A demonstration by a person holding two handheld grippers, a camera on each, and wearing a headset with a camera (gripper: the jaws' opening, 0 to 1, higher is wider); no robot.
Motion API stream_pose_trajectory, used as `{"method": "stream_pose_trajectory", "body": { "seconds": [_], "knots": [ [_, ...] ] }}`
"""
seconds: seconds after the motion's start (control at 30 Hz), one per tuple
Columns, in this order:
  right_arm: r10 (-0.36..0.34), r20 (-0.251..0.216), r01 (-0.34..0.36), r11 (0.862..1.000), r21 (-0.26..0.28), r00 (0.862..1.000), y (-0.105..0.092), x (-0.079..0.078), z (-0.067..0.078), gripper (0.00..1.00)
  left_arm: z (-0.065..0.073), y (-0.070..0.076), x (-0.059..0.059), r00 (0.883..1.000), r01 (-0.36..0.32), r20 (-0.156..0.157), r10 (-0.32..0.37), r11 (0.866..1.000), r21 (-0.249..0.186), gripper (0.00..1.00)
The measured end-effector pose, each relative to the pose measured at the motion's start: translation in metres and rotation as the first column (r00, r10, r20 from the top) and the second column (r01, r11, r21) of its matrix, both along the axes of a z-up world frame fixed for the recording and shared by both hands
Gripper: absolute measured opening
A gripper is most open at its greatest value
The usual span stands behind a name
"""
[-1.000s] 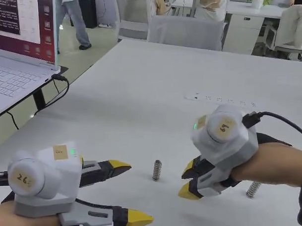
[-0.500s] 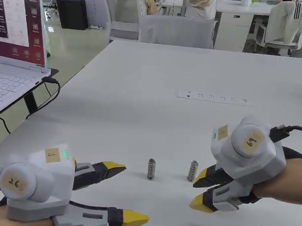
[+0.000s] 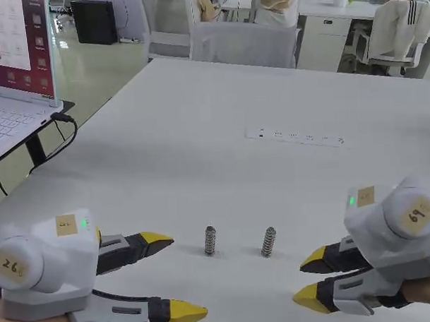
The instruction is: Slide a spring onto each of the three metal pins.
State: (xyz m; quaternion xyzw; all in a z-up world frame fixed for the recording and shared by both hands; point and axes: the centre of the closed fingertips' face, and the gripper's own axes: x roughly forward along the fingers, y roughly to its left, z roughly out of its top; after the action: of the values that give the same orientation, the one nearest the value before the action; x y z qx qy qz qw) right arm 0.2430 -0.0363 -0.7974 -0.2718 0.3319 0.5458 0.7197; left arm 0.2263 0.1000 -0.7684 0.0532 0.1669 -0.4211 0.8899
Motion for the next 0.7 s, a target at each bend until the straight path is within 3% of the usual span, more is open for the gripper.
{"method": "stream_pose_trajectory", "body": {
  "seconds": [0.43,0.7],
  "knots": [
    [-0.147,-0.008,0.148,0.988,0.046,0.989,-0.044,0.001,-0.003,0.26,-0.001,-0.001,-0.002,1.000,0.006,-0.006,-0.006,1.000,0.005,0.62],
    [-0.239,0.008,0.237,0.965,0.113,0.971,-0.065,0.006,0.007,0.28,-0.002,-0.001,-0.003,1.000,0.010,-0.010,-0.010,1.000,0.008,0.62]
  ]
}}
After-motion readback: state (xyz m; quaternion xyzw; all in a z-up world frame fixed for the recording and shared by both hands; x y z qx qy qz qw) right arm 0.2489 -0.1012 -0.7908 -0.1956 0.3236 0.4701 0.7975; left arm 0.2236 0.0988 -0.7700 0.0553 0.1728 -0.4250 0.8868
